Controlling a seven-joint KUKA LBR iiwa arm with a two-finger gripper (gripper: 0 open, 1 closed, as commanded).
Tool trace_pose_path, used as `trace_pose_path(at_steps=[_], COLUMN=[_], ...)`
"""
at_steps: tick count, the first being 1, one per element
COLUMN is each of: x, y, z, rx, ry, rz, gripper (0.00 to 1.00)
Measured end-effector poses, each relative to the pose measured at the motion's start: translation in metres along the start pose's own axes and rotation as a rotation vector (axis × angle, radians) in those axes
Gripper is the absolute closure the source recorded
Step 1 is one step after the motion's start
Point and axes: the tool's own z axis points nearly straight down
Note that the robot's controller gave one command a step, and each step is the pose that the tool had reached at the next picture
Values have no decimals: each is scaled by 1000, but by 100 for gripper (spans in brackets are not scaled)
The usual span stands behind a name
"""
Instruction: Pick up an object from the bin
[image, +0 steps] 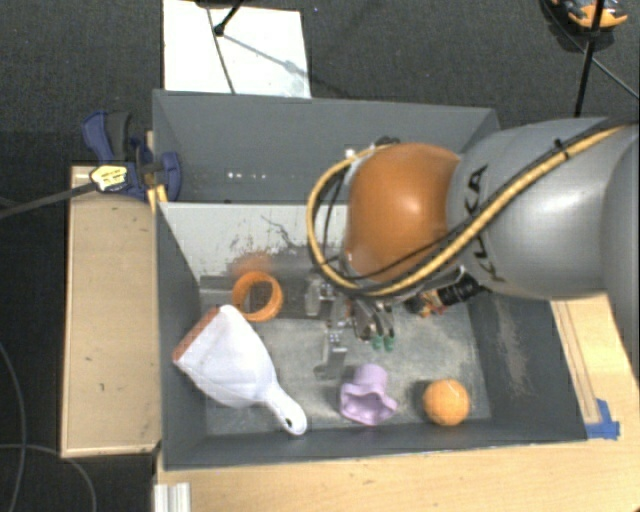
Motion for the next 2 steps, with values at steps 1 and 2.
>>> trace_pose_path(at_steps=[1,2], x=[-2,13], y=[-1,29], z=[-5,39], rx=[-1,0], ry=[-8,-16], rz=[5,-176], gripper=[0,0])
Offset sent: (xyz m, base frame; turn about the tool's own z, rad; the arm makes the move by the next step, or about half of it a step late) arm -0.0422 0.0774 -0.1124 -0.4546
